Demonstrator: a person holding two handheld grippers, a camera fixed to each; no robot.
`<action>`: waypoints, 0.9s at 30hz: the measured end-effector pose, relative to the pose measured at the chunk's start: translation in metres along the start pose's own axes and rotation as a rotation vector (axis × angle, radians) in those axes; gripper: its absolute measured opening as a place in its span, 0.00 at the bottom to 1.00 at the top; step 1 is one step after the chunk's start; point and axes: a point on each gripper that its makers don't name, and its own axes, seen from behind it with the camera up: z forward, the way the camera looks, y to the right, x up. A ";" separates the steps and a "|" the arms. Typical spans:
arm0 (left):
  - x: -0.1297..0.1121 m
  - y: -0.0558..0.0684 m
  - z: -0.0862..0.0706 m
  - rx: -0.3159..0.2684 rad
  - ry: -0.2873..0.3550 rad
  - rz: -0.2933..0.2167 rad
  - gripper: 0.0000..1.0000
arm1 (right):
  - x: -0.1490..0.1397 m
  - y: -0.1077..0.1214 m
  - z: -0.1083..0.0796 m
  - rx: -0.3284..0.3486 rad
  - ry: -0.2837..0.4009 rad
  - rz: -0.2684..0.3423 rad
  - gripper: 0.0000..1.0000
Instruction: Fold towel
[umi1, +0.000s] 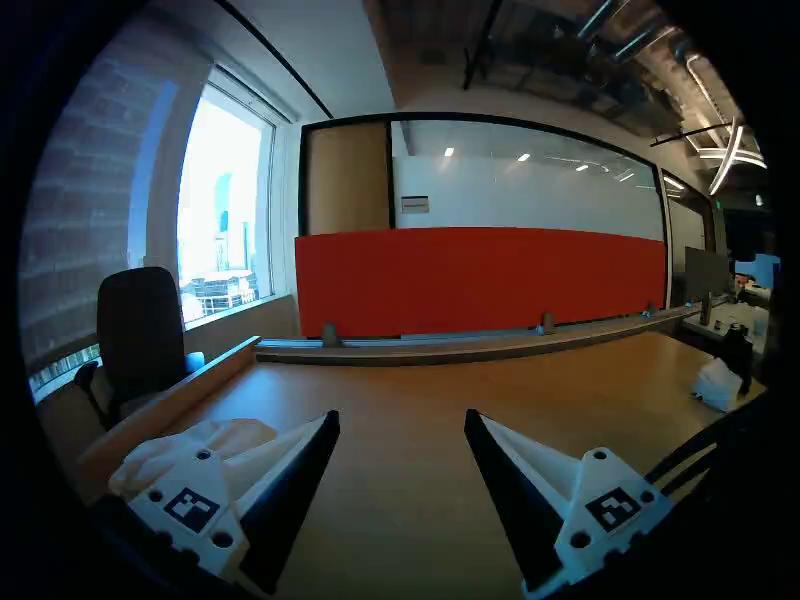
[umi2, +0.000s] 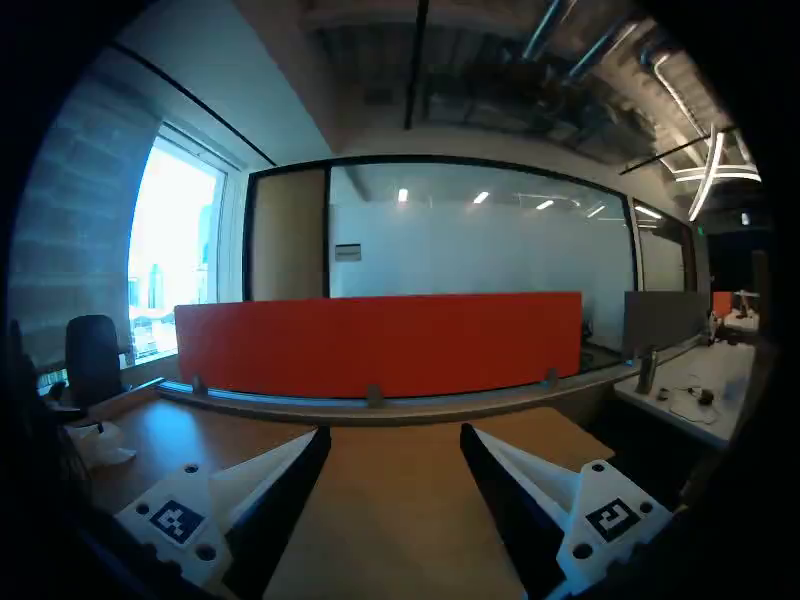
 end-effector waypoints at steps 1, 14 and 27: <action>-0.001 0.000 0.000 -0.001 0.005 -0.003 0.93 | 0.000 -0.002 -0.001 0.004 -0.002 0.001 1.00; -0.025 0.002 0.002 0.004 0.051 0.004 0.93 | -0.010 -0.022 -0.003 0.026 -0.021 -0.037 1.00; -0.039 0.005 0.012 -0.006 0.105 0.002 0.93 | -0.026 -0.022 0.004 0.019 -0.010 -0.033 1.00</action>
